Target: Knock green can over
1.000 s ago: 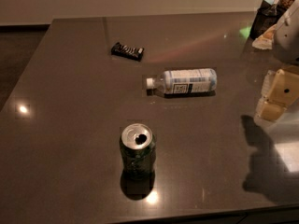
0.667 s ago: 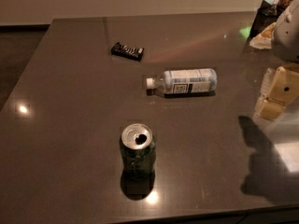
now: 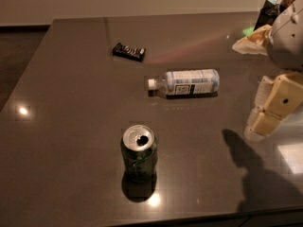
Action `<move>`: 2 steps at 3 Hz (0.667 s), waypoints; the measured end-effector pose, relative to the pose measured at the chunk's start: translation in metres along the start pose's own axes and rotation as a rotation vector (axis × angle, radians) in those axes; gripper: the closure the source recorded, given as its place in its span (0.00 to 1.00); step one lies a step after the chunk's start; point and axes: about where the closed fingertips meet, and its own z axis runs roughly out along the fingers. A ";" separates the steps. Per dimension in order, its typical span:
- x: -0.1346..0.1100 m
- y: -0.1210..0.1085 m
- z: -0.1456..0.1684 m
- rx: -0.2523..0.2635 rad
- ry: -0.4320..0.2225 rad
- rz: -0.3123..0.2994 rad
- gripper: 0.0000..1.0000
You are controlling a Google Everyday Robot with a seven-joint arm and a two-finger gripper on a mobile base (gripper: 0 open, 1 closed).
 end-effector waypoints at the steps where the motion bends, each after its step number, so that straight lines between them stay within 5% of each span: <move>1: -0.034 0.029 0.030 -0.038 -0.050 -0.060 0.00; 2: -0.056 0.039 0.074 -0.073 -0.067 -0.065 0.00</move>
Offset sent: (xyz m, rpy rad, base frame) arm -0.0100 0.1086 -0.0830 0.0582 0.0665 0.1077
